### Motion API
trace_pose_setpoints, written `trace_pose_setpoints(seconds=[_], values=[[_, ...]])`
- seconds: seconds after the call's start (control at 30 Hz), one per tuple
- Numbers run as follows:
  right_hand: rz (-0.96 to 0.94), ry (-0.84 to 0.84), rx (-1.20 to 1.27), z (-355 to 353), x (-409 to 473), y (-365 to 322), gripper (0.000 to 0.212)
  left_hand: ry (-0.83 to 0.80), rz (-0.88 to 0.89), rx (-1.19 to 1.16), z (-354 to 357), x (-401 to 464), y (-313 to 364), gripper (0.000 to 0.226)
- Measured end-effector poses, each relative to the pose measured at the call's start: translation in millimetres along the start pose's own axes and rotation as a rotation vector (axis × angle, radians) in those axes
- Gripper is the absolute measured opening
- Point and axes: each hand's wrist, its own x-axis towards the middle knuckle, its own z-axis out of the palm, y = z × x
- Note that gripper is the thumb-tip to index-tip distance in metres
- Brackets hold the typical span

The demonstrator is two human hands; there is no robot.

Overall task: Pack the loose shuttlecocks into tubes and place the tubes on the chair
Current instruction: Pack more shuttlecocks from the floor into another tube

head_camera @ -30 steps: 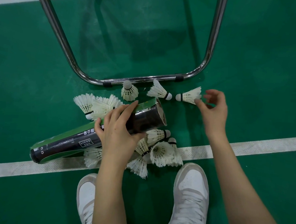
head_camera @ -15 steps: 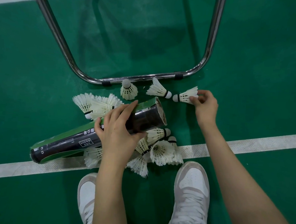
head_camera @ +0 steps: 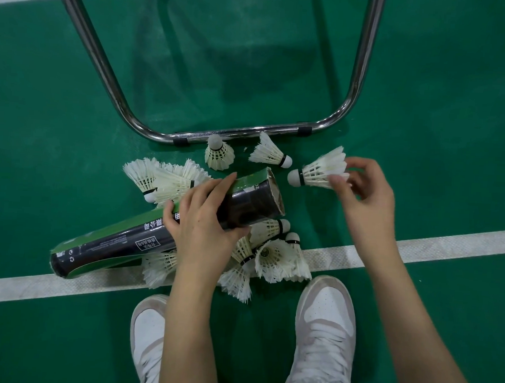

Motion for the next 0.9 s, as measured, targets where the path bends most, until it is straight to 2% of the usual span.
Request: trace_pose_setpoints(seconds=[0.17, 0.4, 0.5, 0.63, 0.9], values=[[-0.007, -0.089, 0.011, 1, -31, -14, 0.027, 0.01, 0.009, -0.008, 1, 0, 0, 0.08], [0.052, -0.156, 0.045, 17, -42, -14, 0.027, 0.019, 0.011, 0.008, 2, -2, -1, 0.081], [0.081, -0.237, 0.105, 25, -41, -17, 0.029, 0.03, 0.009, 0.009, 1, -1, -1, 0.082], [0.085, -0.343, 0.065, 38, -43, -23, 0.04, 0.034, 0.013, 0.025, 2, -2, -1, 0.083], [0.055, -0.308, 0.014, 53, -44, -34, 0.039, 0.048, 0.008, -0.002, 1, -3, 0, 0.081]])
